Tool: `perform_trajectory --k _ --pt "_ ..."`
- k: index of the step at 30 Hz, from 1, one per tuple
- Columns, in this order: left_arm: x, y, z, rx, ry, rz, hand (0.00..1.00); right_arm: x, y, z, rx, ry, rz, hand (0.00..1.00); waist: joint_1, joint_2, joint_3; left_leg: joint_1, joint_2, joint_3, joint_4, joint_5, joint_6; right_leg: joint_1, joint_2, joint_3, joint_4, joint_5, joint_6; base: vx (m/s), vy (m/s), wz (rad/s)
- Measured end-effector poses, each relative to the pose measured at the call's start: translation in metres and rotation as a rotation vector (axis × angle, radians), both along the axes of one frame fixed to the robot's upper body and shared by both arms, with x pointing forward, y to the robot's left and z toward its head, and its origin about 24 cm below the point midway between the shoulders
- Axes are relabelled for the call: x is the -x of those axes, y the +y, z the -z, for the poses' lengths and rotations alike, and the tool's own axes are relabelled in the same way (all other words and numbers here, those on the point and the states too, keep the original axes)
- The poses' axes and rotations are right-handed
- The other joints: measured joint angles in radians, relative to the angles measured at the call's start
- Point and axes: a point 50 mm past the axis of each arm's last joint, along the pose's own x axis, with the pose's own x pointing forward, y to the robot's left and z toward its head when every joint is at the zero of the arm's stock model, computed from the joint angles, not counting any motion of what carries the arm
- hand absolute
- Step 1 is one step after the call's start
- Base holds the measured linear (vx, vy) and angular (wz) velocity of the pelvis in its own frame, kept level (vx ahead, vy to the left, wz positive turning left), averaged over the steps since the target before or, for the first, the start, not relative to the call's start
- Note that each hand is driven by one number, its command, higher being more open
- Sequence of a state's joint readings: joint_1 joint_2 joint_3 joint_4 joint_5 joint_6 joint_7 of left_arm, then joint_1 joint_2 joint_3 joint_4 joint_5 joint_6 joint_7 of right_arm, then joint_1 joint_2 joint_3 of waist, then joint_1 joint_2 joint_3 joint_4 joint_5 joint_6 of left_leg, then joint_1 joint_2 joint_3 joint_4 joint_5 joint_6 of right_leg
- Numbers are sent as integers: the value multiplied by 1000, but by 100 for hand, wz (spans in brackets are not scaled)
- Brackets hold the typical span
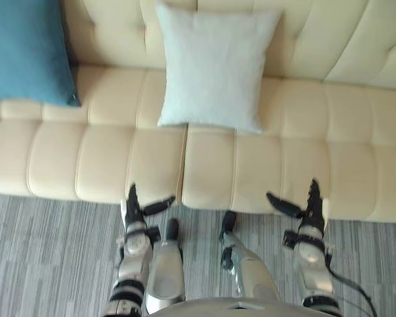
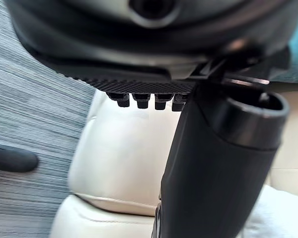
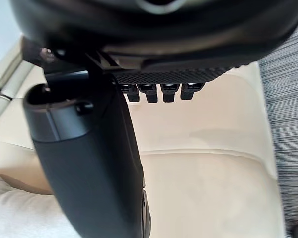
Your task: Pick up cushions and gather them together orderly.
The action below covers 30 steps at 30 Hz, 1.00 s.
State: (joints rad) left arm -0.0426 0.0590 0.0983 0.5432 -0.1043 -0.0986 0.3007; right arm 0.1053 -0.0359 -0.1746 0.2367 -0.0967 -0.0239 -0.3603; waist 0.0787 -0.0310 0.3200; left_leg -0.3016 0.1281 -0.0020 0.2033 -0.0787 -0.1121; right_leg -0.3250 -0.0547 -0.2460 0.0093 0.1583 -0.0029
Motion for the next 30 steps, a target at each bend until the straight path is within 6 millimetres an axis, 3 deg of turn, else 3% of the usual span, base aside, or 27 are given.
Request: perform_trajectory --k 1,2,8,15,18,21,22,23,24,25,27,28,30 --pt "5 0 5 1 22 2 100 4 1 5 -3 22 -1 100 0 0 -12 4 1 2 -1 0 0 2 1 1 0 -1 1 35 18 -16" --pt "31 0 29 1 147 13 100 24 5 28 -10 139 -13 100 -1 -1 -70 33 4 19 -12 -4 0 23 3 9 -4 -5 4 36 15 -16" --pt "101 2 79 35 454 18 100 75 18 85 -58 459 -91 100 -5 5 -200 138 11 68 -48 -20 1 111 8 23 -40 -11 9 16 26 -18" --pt "120 3 90 42 547 2 100 107 24 112 -100 642 -103 100 -6 -5 -242 235 12 111 -79 -26 -4 182 14 64 -62 -3 20 5 29 -18" --pt "120 3 90 43 551 5 100 108 24 114 -104 654 -104 100 -6 -6 -240 258 15 136 -59 -34 -2 182 14 85 -23 -11 26 3 43 -29" --pt "115 4 89 38 539 7 100 101 27 115 -104 655 -124 100 -4 -14 -232 241 36 162 0 -47 8 130 10 100 87 -24 72 -67 43 -19" --pt "109 6 86 28 521 11 100 90 35 113 -111 637 -148 100 -5 -14 -221 211 50 167 24 -46 11 25 -37 66 482 -227 47 -71 -51 12" --pt "107 8 85 20 514 10 100 90 38 114 -117 637 -152 100 -6 -29 -219 203 42 154 48 -45 11 14 -73 64 642 -283 86 -52 -61 24" --pt "107 9 85 17 512 8 100 91 39 114 -120 637 -153 100 -6 -34 -221 196 40 151 58 -45 11 15 -83 66 679 -297 105 -4 -90 48" --pt "104 13 82 0 497 -1 100 89 44 114 -127 634 -165 100 -4 -59 -225 160 34 143 109 -46 11 27 -115 84 768 -338 148 -47 -196 44" --pt "96 11 78 0 466 -3 100 75 43 109 -114 598 -174 100 12 -49 -226 101 56 136 143 -39 14 38 -66 81 656 -356 165 -121 -191 8" --pt "96 1 79 27 460 0 100 63 40 104 -95 564 -172 100 43 -20 -220 89 93 158 87 2 3 92 -27 81 543 -393 127 -170 -149 -23" --pt "82 -3 74 11 420 40 100 46 40 98 -77 522 -182 100 50 -39 -201 39 74 157 95 29 -19 123 -42 51 469 -483 21 -198 -187 -2"
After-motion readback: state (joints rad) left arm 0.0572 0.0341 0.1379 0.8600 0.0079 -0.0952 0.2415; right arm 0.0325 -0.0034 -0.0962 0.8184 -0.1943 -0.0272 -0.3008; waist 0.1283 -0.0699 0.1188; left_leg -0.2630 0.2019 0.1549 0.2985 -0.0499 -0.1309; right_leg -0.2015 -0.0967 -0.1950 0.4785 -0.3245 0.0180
